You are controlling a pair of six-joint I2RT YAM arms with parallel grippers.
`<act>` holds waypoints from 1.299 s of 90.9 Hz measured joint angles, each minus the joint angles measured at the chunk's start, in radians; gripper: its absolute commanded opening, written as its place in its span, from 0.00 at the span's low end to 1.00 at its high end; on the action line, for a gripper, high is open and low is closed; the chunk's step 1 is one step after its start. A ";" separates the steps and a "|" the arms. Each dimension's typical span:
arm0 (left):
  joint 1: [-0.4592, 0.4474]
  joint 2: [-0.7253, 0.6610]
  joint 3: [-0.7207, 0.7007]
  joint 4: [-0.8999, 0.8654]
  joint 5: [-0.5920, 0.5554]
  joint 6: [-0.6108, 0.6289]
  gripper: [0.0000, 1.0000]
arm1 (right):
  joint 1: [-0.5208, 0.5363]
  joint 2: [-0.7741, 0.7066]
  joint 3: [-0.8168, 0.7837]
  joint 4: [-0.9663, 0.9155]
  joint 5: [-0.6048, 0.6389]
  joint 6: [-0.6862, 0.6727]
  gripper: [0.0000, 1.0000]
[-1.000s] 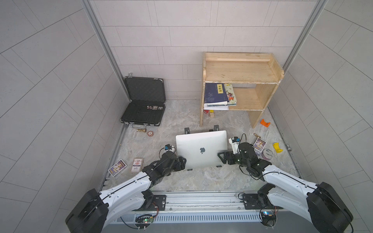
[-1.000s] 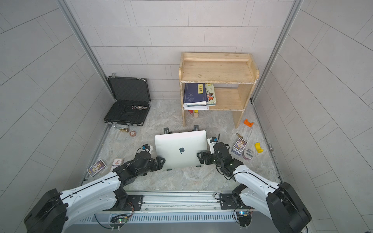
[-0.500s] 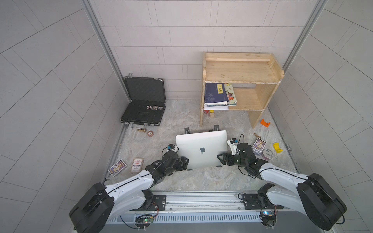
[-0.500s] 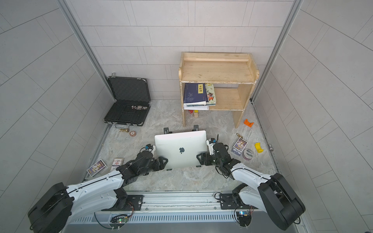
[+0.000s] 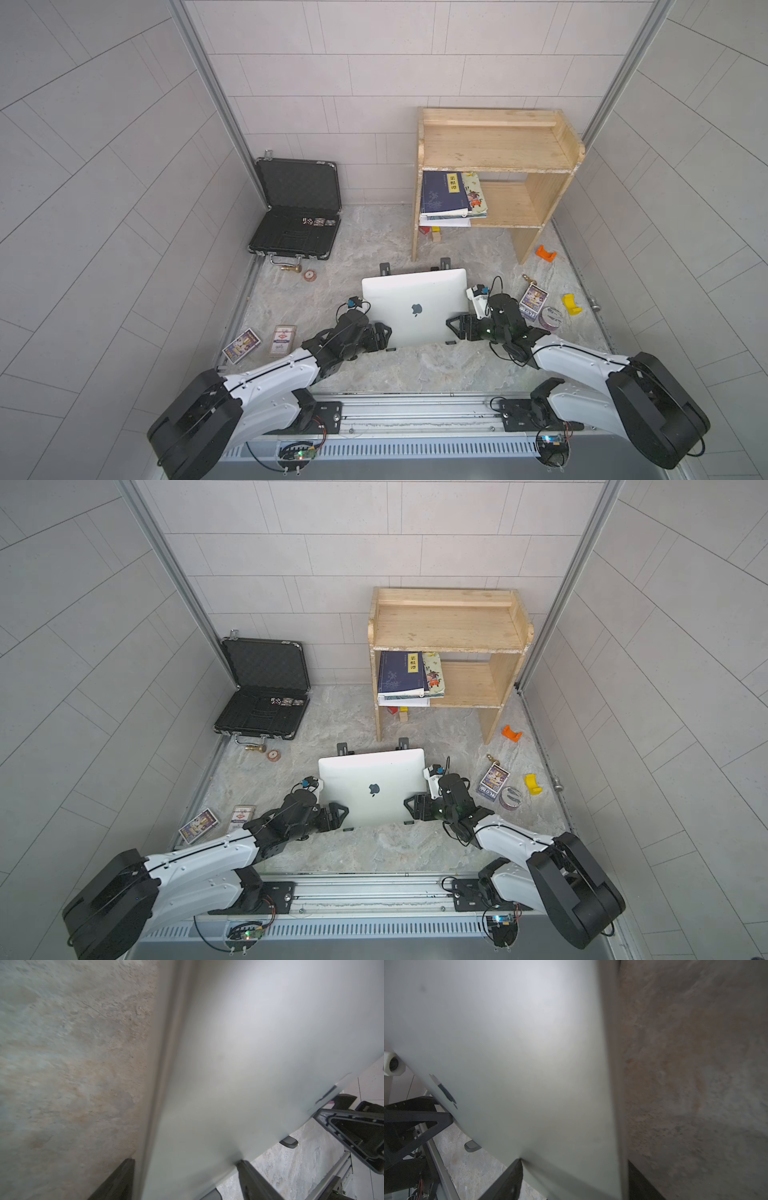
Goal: Close the laptop lid and set it aside
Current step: Pick up the laptop from the computer stand.
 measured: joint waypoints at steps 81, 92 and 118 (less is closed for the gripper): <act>-0.040 -0.048 0.059 -0.133 -0.033 0.001 0.77 | -0.002 -0.056 0.055 -0.102 -0.016 0.008 0.70; -0.050 -0.049 0.074 -0.154 -0.050 0.004 0.77 | -0.003 -0.056 0.066 -0.106 -0.008 0.008 0.70; -0.064 -0.048 0.107 -0.204 -0.081 0.008 0.77 | -0.005 -0.048 0.082 -0.107 -0.008 0.007 0.67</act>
